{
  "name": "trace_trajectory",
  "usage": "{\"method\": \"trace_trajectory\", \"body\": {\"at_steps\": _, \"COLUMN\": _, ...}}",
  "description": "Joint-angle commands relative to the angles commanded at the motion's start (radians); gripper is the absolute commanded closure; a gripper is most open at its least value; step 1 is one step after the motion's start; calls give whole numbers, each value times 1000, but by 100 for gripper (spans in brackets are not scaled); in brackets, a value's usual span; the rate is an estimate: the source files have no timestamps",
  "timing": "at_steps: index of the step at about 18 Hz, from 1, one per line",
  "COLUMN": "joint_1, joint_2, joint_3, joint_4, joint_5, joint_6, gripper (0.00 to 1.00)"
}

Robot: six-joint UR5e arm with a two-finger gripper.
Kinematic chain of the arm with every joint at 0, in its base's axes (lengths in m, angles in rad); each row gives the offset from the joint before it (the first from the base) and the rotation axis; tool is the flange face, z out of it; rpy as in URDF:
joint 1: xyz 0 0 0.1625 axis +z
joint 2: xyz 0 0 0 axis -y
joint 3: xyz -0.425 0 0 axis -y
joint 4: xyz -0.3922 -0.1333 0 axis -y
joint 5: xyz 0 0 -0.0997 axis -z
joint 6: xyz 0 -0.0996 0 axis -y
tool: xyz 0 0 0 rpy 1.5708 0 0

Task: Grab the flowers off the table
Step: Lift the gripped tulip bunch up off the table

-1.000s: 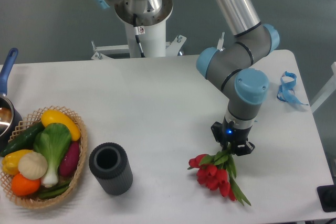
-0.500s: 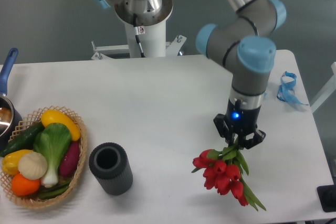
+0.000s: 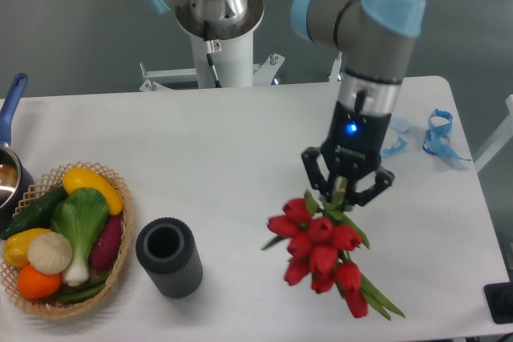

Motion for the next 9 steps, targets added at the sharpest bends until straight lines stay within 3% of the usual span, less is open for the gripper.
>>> {"method": "trace_trajectory", "body": {"at_steps": 4, "joint_1": 29, "joint_2": -2, "joint_3": -5, "joint_4": 3, "joint_5": -120, "joint_6": 0, "gripper": 86}}
{"method": "trace_trajectory", "body": {"at_steps": 9, "joint_1": 54, "joint_2": 18, "joint_3": -21, "joint_4": 3, "joint_5": -128, "joint_6": 3, "gripper": 86}}
